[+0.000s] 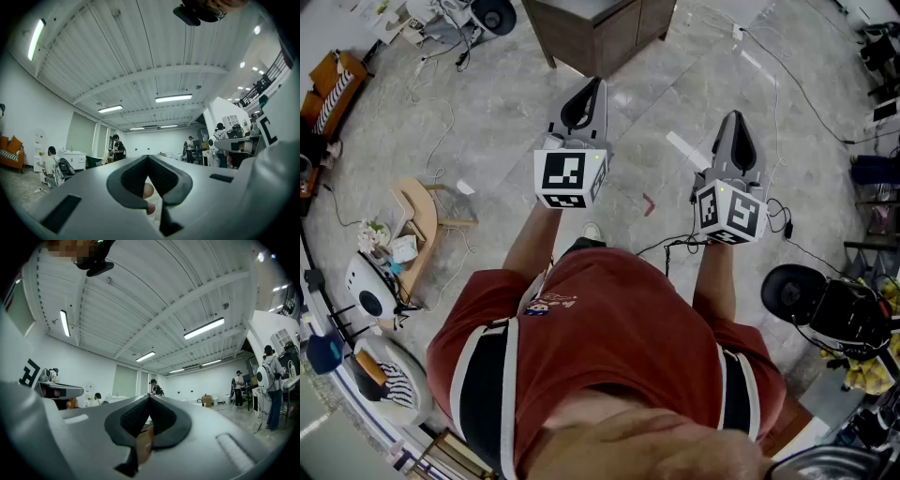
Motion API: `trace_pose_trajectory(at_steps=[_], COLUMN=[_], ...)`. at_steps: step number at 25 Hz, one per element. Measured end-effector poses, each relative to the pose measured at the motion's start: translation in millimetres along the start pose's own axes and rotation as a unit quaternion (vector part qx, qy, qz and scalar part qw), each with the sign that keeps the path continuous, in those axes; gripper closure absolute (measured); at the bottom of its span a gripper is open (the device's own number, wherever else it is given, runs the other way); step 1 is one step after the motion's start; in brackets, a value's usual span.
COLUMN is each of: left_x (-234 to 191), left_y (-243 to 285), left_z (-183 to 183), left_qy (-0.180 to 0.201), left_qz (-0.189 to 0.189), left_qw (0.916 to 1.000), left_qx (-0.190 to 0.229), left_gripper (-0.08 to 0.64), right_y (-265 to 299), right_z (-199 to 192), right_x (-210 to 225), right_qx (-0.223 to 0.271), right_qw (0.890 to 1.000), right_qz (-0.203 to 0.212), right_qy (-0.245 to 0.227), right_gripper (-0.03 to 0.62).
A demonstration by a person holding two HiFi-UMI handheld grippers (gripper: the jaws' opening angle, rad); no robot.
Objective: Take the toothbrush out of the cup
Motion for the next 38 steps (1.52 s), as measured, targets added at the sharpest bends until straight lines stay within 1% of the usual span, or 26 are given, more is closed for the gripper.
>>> trace_pose_trajectory(at_steps=[7,10,13,18,20,25,31,38], left_x=[-24,-42,-61,-90,-98,-113,-123,-126], left_y=[-5,-8,-12,-21,-23,-24,-19,-3], left_z=[-3,-4,-9,-22,-24,-24,-29,-29], left_qy=[0.007,0.006,0.003,-0.004,-0.007,-0.014,-0.017,-0.011], left_qz=[0.007,0.01,0.012,0.01,0.012,0.017,0.02,0.029], left_qw=[0.9999,0.9999,0.9999,0.9999,0.9999,0.9997,0.9997,0.9995], left_qx=[0.003,0.005,0.006,0.0,-0.001,0.006,-0.001,0.004], left_gripper=[0.555,0.555,0.555,0.555,0.555,0.555,0.555,0.555], right_y=[10,16,19,21,23,38,48,71], right_z=[-5,-8,-13,-24,-24,-23,-28,-40], right_x=[-25,-42,-59,-86,-94,-113,-123,-119], right_qx=[-0.004,-0.004,-0.004,-0.008,-0.006,-0.006,-0.012,-0.019], right_qw=[1.0,1.0,1.0,1.0,1.0,1.0,1.0,0.999], right_qz=[0.001,0.001,0.001,-0.011,-0.005,0.01,0.019,0.031], right_qy=[-0.006,-0.007,0.003,-0.003,0.0,-0.009,-0.008,0.004], right_gripper=[0.583,0.583,0.583,0.583,0.583,0.583,0.583,0.583])
Point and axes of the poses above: the fingertips, and each gripper's own axes: y forward along the fingers, x to its right, z out of its top, the point moved 9 cm from there along -y, backward along the fingers, and after that the axes turned 6 degrees about -z, right-handed, at the moved point
